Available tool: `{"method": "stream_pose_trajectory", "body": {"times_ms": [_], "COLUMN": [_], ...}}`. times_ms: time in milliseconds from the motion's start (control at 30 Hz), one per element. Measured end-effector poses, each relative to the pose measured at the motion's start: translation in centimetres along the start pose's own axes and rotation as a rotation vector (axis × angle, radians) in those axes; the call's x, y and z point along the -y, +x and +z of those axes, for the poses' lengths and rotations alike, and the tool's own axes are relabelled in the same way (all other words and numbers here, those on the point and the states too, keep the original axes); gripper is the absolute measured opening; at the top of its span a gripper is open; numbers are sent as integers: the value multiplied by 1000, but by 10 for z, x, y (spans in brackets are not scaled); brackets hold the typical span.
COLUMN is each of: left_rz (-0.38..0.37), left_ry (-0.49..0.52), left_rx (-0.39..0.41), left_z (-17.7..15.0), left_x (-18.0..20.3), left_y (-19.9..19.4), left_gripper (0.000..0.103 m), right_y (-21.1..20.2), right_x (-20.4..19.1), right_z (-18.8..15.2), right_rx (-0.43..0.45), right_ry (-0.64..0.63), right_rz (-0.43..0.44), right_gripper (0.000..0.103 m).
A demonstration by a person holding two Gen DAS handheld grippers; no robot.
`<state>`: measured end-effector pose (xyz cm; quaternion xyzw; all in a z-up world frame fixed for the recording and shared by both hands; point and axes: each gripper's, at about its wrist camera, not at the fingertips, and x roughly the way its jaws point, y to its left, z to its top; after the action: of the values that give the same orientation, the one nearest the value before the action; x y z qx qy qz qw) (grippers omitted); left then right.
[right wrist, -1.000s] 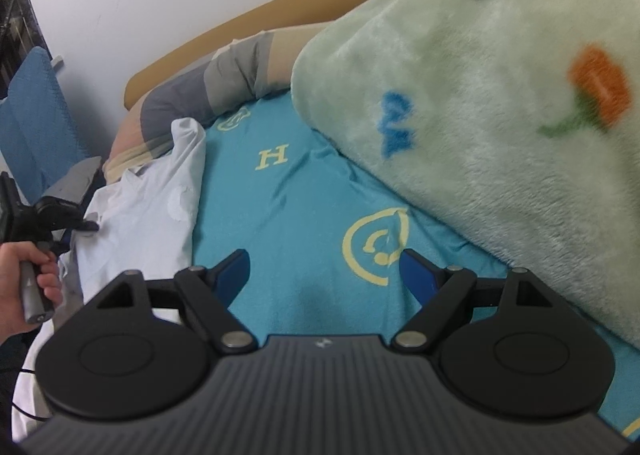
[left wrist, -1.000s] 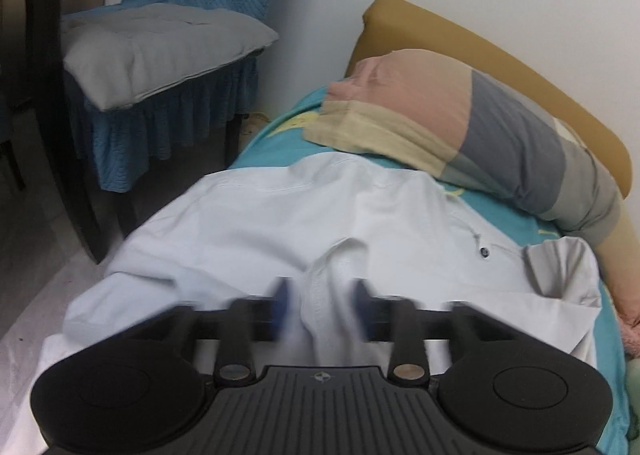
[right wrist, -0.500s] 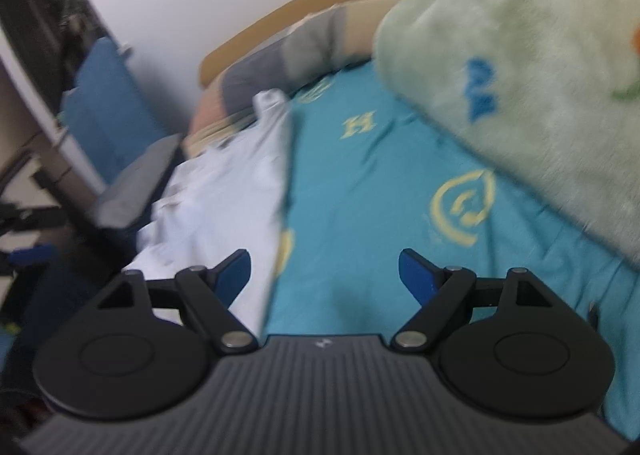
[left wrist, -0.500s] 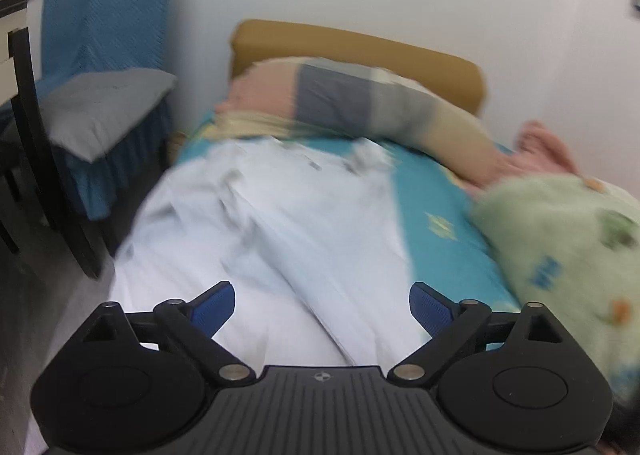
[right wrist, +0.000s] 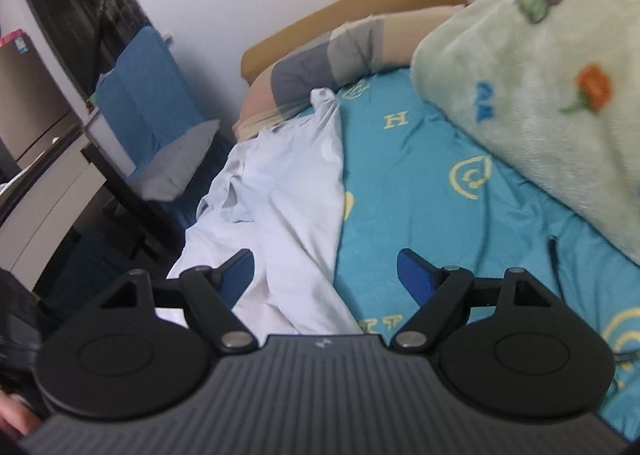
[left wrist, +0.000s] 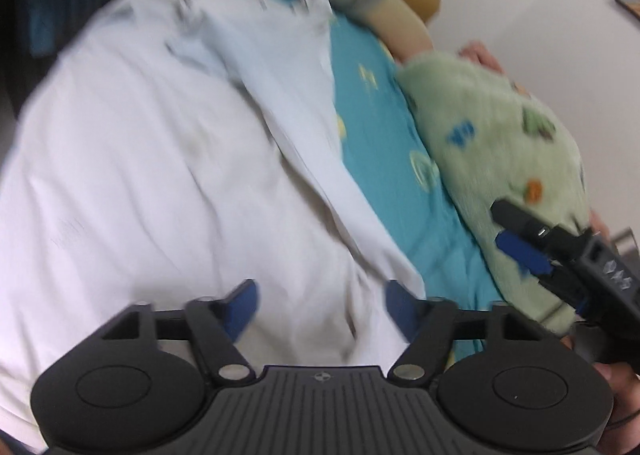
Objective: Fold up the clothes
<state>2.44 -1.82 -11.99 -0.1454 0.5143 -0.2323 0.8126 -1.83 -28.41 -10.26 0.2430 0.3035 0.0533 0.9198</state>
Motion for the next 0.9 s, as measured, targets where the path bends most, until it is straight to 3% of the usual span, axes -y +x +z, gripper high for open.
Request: {"method": "stream_pose_trajectory", "body": {"times_ms": [167, 233, 300, 433, 633, 767, 833, 900], "left_rz": [-69, -79, -70, -92, -122, -82, -70, -58], "left_ry": [4, 14, 41, 73, 67, 98, 105, 111], "left_rx": [-113, -138, -137, -113, -150, -161, -149, -138], "left_z": [-20, -26, -29, -31, -30, -34, -33, -32], "left_x": [-2, -2, 1, 8, 5, 7, 11, 14], "left_y": [31, 40, 44, 43, 51, 53, 44, 35], "left_gripper": [38, 26, 21, 15, 12, 12, 2, 2], "right_y": [-13, -9, -3, 7, 10, 12, 12, 12], "right_x": [9, 12, 14, 15, 9, 2, -2, -6], "right_z": [-8, -8, -9, -12, -16, -18, -20, -21], "right_rx": [19, 17, 5, -25, -43, -52, -56, -60], "right_ry": [60, 74, 78, 62, 23, -9, -33, -56], "right_rz": [-46, -59, -72, -87, -75, -72, -79, -86], "right_gripper": [81, 81, 81, 81, 81, 81, 81, 81]}}
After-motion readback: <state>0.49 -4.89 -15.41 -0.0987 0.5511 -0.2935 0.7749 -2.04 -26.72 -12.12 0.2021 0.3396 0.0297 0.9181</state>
